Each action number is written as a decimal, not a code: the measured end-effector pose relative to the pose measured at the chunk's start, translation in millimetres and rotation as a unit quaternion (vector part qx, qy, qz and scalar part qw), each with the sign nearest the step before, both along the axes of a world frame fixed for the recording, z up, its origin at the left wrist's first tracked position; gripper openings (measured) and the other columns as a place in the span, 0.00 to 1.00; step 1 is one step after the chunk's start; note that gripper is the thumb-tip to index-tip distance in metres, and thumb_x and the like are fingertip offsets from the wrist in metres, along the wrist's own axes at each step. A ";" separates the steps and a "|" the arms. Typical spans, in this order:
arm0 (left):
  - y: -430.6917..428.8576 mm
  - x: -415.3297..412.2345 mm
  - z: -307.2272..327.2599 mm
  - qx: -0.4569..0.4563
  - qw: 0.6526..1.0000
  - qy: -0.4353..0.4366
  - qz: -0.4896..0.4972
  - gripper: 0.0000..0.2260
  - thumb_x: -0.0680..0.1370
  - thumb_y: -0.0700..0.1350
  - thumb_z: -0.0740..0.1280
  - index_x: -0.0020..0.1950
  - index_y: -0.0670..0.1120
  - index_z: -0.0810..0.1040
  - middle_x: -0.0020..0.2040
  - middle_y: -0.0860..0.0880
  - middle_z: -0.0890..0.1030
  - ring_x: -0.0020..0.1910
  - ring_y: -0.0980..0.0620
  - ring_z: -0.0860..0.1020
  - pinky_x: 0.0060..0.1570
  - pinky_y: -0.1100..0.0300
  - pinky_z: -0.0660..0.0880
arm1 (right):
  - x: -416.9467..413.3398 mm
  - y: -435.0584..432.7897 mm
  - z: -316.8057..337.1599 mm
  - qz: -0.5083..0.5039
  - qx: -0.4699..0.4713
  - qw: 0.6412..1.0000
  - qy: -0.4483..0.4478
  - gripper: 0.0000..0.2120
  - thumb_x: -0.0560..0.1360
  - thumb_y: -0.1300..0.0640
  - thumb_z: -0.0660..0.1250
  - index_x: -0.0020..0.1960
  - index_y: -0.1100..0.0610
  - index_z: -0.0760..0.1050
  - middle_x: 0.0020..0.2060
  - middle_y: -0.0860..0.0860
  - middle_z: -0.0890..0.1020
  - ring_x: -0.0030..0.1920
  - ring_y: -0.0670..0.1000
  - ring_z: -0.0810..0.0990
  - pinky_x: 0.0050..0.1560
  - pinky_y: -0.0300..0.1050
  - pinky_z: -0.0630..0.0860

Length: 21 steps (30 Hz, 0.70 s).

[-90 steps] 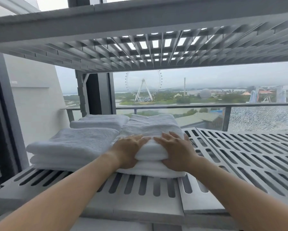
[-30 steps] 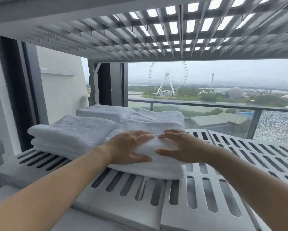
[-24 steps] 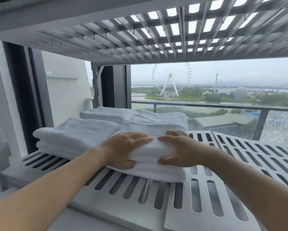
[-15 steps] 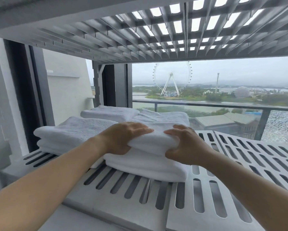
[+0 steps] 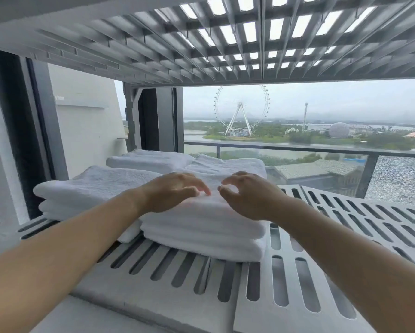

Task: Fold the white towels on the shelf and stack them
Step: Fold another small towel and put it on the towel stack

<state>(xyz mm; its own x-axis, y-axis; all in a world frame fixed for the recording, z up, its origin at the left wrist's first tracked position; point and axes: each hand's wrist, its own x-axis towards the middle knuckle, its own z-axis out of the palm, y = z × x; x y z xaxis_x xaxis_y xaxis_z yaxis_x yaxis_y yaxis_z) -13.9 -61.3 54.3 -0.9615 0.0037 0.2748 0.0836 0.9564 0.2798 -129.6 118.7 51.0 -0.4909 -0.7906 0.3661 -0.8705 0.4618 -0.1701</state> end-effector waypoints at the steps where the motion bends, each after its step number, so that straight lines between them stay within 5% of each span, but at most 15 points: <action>1: 3.3 -7.8 3.6 0.043 0.999 0.006 -0.007 0.18 0.77 0.53 0.52 0.56 0.53 0.79 0.58 0.54 0.79 0.57 0.57 0.74 0.56 0.58 0.69 | -5.1 -8.6 4.3 -0.009 0.009 1.000 -0.001 0.24 0.76 0.41 0.52 0.66 0.50 0.69 0.67 0.51 0.71 0.67 0.53 0.68 0.65 0.54 0.67; 6: 1.6 -55.7 7.9 0.036 0.994 -0.027 0.098 0.14 0.80 0.47 0.55 0.63 0.50 0.75 0.67 0.48 0.74 0.62 0.50 0.71 0.60 0.58 0.66 | -29.5 -44.3 7.5 -0.068 0.075 0.995 -0.013 0.21 0.76 0.46 0.56 0.65 0.53 0.70 0.65 0.53 0.73 0.65 0.54 0.69 0.64 0.51 0.68; 10: -22.7 -68.1 -11.0 -0.015 0.986 -0.083 0.144 0.20 0.80 0.54 0.54 0.71 0.54 0.65 0.74 0.51 0.64 0.72 0.51 0.62 0.71 0.56 0.56 | -46.6 -49.9 -6.9 -0.088 0.074 0.992 -0.051 0.21 0.75 0.45 0.52 0.65 0.49 0.69 0.68 0.54 0.71 0.67 0.57 0.66 0.67 0.54 0.63; 14: -34.0 -71.9 -31.3 -0.050 0.981 -0.065 0.175 0.23 0.77 0.63 0.50 0.71 0.60 0.61 0.75 0.56 0.61 0.73 0.51 0.59 0.72 0.48 0.54 | -53.4 -51.0 -22.6 -0.088 0.081 0.991 -0.052 0.23 0.76 0.42 0.48 0.70 0.44 0.63 0.72 0.52 0.64 0.72 0.56 0.59 0.69 0.56 0.54; 21: -23.6 -68.8 -26.6 -0.074 0.972 -0.086 0.206 0.26 0.75 0.65 0.47 0.73 0.60 0.57 0.76 0.53 0.59 0.74 0.47 0.58 0.72 0.45 0.53 | -47.8 -41.0 -13.3 -0.055 -0.002 0.994 -0.093 0.18 0.77 0.46 0.56 0.65 0.46 0.71 0.69 0.50 0.69 0.69 0.52 0.65 0.70 0.51 0.60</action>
<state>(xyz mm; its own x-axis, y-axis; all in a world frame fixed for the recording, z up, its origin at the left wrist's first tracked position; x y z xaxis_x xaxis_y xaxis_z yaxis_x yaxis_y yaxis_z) -82.6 -84.8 27.7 -0.9213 -0.3647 0.1353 -0.3513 0.9294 0.1130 -177.4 77.7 37.7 -0.6335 -0.7272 0.2643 -0.7684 0.5511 -0.3254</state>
